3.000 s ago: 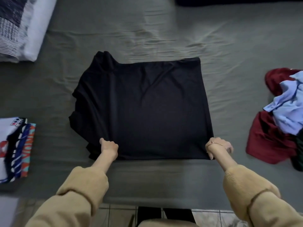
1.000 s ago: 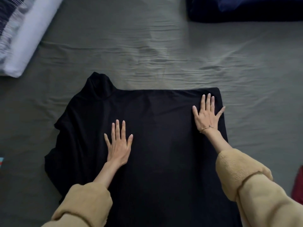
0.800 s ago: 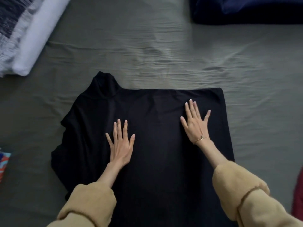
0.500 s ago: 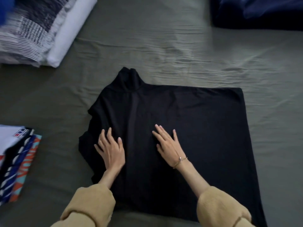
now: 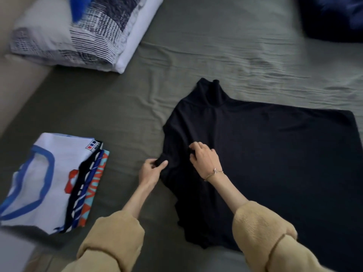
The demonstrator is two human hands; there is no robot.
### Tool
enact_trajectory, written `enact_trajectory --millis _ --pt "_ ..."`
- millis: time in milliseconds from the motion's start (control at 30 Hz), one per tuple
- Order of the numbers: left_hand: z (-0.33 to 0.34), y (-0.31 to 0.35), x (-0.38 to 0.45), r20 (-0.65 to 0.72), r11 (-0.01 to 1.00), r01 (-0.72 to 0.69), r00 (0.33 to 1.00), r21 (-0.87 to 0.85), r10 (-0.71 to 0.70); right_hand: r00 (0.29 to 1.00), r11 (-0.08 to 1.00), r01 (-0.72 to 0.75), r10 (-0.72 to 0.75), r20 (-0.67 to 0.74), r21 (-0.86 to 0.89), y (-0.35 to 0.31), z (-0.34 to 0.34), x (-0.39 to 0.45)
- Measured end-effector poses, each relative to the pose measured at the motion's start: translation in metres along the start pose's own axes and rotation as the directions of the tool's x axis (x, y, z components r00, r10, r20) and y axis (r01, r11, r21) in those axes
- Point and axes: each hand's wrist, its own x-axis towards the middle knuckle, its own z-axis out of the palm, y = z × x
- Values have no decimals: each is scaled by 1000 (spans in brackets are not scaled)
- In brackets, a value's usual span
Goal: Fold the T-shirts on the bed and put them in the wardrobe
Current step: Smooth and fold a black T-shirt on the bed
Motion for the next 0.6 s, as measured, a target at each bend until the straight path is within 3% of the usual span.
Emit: enact_trajectory --millis 67,167,267,467,600 --pt "-10 0 7 173 1000 -3 985 19 0 997 998 -65 63 39 28 -16 0 19" --pt "-28 1 9 363 991 55 932 -124 -6 991 996 -92 93 93 -18 -34 4 37" --pt "-49 -10 16 414 968 126 910 -216 -27 992 995 -93 95 87 -33 -45 12 34" --pt "-57 -41 17 453 953 112 891 -280 28 985 997 -26 37 168 -67 -45 31 19" --pt "-65 -41 19 565 982 52 823 -184 63 997 998 32 -28 66 -57 -44 35 6"
